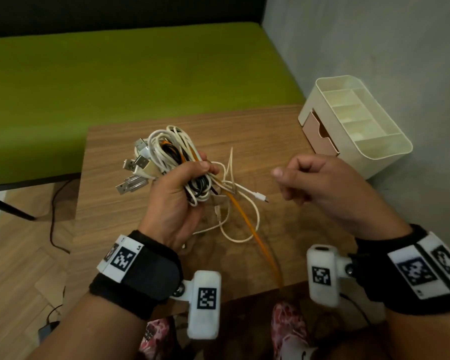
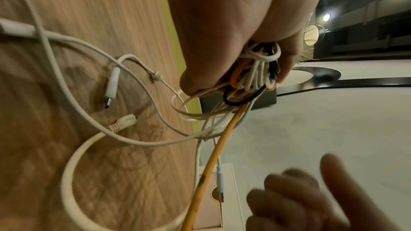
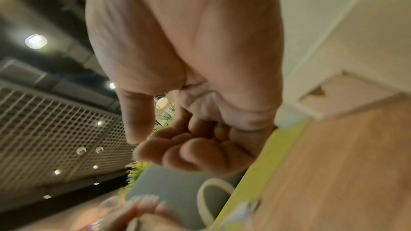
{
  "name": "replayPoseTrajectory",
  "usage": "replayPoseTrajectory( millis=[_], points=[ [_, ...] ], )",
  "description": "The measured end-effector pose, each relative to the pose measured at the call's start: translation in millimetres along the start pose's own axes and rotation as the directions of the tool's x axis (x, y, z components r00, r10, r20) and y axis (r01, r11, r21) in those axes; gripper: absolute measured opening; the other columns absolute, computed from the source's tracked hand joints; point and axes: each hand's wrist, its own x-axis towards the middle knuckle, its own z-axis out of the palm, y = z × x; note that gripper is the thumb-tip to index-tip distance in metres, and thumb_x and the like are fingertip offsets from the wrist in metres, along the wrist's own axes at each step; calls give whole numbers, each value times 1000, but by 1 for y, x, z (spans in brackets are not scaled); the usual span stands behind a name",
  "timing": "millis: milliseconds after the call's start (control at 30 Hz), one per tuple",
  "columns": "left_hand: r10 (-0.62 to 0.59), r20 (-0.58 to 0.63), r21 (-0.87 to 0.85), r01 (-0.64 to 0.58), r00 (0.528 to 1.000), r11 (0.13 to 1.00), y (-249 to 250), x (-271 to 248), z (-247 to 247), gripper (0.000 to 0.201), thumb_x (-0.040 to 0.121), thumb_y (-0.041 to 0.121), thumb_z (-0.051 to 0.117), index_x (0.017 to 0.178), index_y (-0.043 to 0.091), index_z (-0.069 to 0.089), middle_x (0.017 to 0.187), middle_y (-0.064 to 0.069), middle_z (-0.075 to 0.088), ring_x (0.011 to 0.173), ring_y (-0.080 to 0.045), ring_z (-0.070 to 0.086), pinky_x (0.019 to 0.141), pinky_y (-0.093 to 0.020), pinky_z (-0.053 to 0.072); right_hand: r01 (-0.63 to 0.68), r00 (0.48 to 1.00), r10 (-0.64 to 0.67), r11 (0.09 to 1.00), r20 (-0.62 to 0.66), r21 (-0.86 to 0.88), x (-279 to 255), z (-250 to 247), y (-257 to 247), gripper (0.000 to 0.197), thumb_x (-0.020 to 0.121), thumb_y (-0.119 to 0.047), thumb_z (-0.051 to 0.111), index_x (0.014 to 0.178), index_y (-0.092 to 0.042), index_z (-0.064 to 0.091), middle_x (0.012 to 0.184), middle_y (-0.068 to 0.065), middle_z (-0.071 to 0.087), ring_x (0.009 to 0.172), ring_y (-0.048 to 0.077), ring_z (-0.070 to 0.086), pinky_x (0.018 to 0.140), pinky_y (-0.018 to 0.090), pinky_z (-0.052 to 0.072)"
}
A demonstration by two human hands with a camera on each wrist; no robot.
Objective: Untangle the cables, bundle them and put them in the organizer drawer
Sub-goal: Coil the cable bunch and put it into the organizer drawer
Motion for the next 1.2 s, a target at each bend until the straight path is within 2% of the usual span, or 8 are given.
replayPoseTrajectory(
  millis=[67,133,233,500,633,800,1000,1200],
  points=[
    [-14,30,3,14,999,1000,-3,-3,3,15,74,0,56,86,8,61,69,-4,62,72,-16,63,59,-28,53,-112,983,69,959,169,260,-4,17,-6,40,72,-51,72,82,-15,60,73,10,71,64,21,62,57,33,47],
    [-39,77,-41,42,996,998,-6,-6,6,17,74,0,55,88,8,60,69,-4,62,72,-15,63,66,-27,54,-252,942,159,918,297,307,-7,38,-9,47,77,-50,61,104,-12,54,87,17,74,74,28,70,64,37,54],
    [-101,174,-104,120,979,987,-10,-13,10,13,76,2,54,85,9,60,71,-3,64,75,-14,62,83,-30,51,-314,940,232,878,252,362,-8,58,-7,48,90,-47,53,120,-9,49,105,20,71,92,31,73,82,43,58],
    [-134,233,-264,196,963,944,-12,-19,14,14,72,4,59,80,8,69,71,-2,66,79,-13,65,83,-26,55,-200,977,210,818,43,539,-11,67,-6,11,95,-19,61,100,-10,55,102,8,75,99,20,72,92,43,56],
    [-171,217,-258,225,961,940,-16,-22,18,11,71,6,59,74,8,70,70,-2,66,76,-12,66,80,-26,55,-81,986,153,791,-68,606,-7,63,-4,26,91,-5,66,110,-10,49,104,12,75,102,25,72,100,50,51],
    [-185,156,-185,213,970,959,-19,-24,21,19,79,7,49,72,9,66,68,-2,65,70,-13,65,68,-26,53,-2,982,117,792,-149,610,-4,59,1,36,76,0,71,100,-14,48,101,25,72,101,38,70,100,62,47],
    [-232,154,-124,251,961,960,-18,-24,19,32,72,5,56,102,5,68,69,-4,64,69,-15,65,59,-29,53,10,981,100,833,-167,554,-2,49,-1,30,84,11,62,100,-14,56,95,21,73,93,37,71,94,56,52],
    [-276,176,24,277,945,961,-16,-24,14,17,72,10,56,72,9,73,71,-3,68,71,-14,66,65,-29,47,48,982,32,909,-185,413,-3,48,-4,57,87,9,62,112,-40,45,89,15,76,84,30,74,86,54,57]
  ],
)
